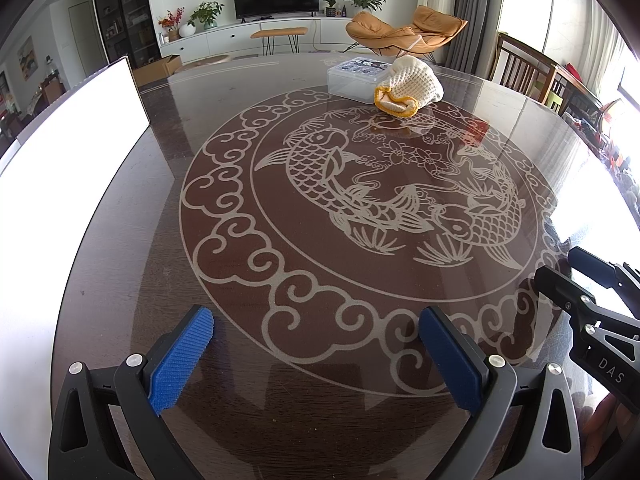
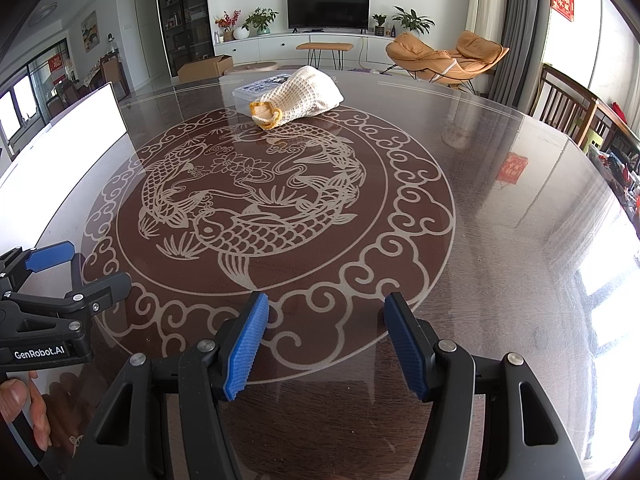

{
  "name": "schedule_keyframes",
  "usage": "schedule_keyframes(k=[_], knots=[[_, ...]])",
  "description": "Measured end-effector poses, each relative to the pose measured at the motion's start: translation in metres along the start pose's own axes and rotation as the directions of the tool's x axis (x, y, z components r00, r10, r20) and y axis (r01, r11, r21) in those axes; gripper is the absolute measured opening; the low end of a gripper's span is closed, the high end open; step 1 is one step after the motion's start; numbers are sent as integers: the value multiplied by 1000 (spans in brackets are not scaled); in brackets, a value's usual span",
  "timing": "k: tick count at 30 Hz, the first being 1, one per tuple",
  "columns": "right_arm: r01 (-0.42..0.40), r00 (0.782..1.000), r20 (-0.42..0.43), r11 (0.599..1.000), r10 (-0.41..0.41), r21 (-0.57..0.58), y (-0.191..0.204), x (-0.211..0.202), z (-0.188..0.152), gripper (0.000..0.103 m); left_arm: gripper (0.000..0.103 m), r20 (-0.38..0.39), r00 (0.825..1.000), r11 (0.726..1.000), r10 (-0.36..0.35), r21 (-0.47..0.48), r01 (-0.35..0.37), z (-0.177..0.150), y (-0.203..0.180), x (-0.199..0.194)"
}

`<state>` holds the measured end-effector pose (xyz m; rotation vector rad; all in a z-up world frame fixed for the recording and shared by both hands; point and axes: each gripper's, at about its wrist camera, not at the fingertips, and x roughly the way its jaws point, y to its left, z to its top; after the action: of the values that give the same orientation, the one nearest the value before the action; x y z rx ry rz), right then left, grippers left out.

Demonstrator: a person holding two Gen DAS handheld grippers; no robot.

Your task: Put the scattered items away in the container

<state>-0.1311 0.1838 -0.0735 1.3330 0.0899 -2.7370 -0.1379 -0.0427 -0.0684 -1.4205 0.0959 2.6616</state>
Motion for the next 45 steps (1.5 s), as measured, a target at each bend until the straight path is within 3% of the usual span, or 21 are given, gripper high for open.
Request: schedule_keyframes(k=[11,14,17,19,21,25,27,28,30,37,45], knots=[[-12,1000,-7,1000,12,-8,1,4,6,63,103,0,1000,1000,1,0,-1,0,0,0],[-130,990,-53,991,132,33,4,19,39,63,103,0,1000,1000,1,0,-1,0,0,0],[-252,967,2,955,255,156,1,35,90,63,103,0,1000,1000,1,0,-1,-1,0,0],[-249,967,9,943,253,220,-1,58,126,63,103,0,1000,1000,1,0,-1,0,0,0],[-230,967,-52,941,250,246,2,90,152,63,103,0,1000,1000,1,0,-1,0,0,0],[-146,985,-57,961,163,234,5,124,173,63,103,0,1000,1000,0,1,0,0,1,0],[-78,995,-43,963,92,256,-4,126,173,60,103,0,1000,1000,0,0,0,0,1,-1],[-7,998,-57,960,24,280,-11,123,170,60,103,0,1000,1000,0,0,0,-1,1,-1],[83,996,-62,944,-67,318,-27,112,160,61,103,1,1000,1000,0,-1,0,-1,2,-2],[41,999,-27,990,-38,133,-34,49,95,61,103,1,1000,1000,1,-1,-1,0,2,-2],[19,1000,-6,998,-19,65,-24,18,31,61,103,1,1000,1000,2,-1,-2,-1,2,-2]])
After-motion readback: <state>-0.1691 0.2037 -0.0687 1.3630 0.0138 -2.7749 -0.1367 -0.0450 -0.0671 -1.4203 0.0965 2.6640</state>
